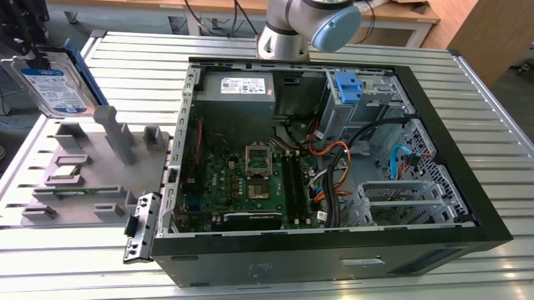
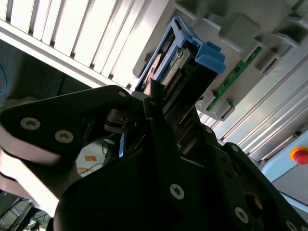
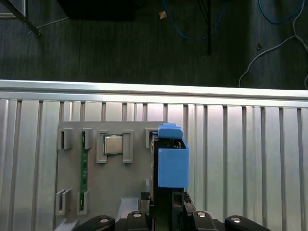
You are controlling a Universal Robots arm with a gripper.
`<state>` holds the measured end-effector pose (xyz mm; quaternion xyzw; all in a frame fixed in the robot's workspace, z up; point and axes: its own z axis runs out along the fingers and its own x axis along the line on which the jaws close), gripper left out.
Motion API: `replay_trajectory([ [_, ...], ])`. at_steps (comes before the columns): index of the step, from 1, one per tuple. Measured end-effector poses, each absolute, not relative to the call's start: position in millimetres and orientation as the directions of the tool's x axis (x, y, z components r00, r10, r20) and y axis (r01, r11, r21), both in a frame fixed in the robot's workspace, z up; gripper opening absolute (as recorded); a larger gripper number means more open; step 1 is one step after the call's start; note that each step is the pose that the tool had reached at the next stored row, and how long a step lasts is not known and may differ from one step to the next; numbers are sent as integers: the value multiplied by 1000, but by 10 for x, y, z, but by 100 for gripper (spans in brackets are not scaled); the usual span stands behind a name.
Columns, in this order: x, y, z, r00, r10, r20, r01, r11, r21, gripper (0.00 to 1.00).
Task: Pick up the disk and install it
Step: 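Pick up the disk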
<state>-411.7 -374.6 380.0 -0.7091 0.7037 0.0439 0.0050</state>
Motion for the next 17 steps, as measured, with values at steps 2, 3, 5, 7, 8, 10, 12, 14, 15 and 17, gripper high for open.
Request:
replay_trajectory([
  [2,-4116,-3746,3848,6,-998,-69,-998,-9,55,35],
  [3,-4116,-3746,3867,6,-998,-69,-998,-10,55,35],
  [5,-4116,-3746,3873,6,-998,-69,-998,-10,55,35],
  [7,-4116,-3746,3873,6,-998,-69,-998,-10,54,35],
  [8,-4116,-3746,3873,6,-998,-69,-998,-10,54,35],
  [10,-4116,-3746,3875,6,-998,-69,-998,-10,55,35],
  [12,-4117,-3746,3885,6,-998,-69,-998,-9,55,35],
  [14,-4116,-3746,3906,6,-998,-69,-998,-9,55,35],
  [15,-4116,-3746,3919,6,-998,-69,-998,-10,55,35],
  [17,-4116,-3746,3950,6,-998,-69,-998,-9,55,35],
])
